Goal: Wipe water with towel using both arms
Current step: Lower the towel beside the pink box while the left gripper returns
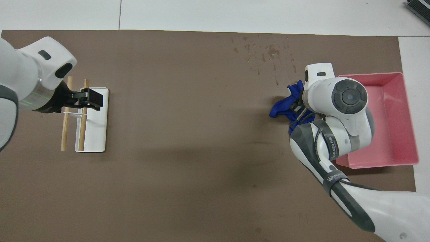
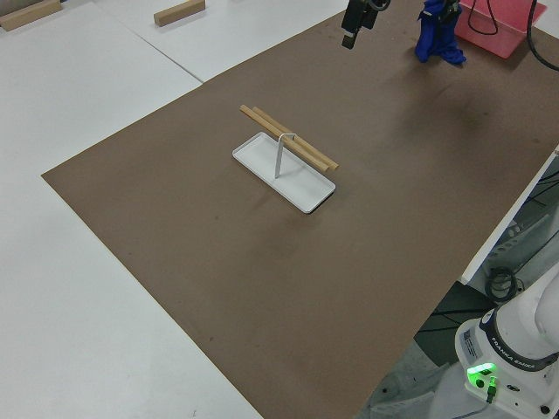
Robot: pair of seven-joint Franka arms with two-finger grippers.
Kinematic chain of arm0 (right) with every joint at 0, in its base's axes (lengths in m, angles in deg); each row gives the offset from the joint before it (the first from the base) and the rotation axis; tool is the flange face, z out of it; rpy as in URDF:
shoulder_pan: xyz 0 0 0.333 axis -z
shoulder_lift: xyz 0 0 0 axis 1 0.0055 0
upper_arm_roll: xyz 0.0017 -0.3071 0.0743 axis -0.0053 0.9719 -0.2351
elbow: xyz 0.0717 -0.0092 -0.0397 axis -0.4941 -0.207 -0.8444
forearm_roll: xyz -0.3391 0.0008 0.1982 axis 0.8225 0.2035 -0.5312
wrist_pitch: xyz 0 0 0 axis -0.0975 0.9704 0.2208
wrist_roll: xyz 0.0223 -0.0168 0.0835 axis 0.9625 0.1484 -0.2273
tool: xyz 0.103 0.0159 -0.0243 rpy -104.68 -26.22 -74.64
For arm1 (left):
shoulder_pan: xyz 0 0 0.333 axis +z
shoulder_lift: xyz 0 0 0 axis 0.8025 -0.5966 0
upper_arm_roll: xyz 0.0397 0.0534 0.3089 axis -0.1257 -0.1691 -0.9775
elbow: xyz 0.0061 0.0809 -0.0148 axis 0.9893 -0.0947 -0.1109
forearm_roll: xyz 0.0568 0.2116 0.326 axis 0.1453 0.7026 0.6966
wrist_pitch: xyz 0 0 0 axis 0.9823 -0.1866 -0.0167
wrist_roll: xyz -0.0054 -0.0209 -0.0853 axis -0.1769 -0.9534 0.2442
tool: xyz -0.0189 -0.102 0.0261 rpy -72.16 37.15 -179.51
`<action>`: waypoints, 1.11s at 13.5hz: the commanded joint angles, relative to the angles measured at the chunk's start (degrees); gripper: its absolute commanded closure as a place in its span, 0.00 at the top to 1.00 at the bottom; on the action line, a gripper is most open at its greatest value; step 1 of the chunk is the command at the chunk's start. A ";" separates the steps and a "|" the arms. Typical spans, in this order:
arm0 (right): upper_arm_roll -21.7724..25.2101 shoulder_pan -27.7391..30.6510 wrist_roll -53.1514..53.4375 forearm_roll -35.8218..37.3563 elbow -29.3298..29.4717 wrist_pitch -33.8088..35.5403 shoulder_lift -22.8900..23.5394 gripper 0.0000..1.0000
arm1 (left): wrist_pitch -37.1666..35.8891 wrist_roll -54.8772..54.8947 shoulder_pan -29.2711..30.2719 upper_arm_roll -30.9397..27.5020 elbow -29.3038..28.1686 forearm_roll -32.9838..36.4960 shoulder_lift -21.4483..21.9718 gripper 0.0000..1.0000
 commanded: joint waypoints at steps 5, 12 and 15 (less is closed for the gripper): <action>-0.82 1.83 -0.54 -6.25 2.46 -5.70 6.52 0.00 | -5.68 7.11 1.26 0.53 0.92 0.63 0.05 1.00; -0.82 1.74 -0.01 -9.08 13.45 -10.45 17.25 0.00 | -4.27 7.02 4.69 0.61 -3.39 -2.54 3.48 1.00; -0.82 1.56 0.25 -9.43 12.58 -13.34 19.00 0.00 | -4.53 6.93 5.22 0.53 -1.30 -4.20 3.13 1.00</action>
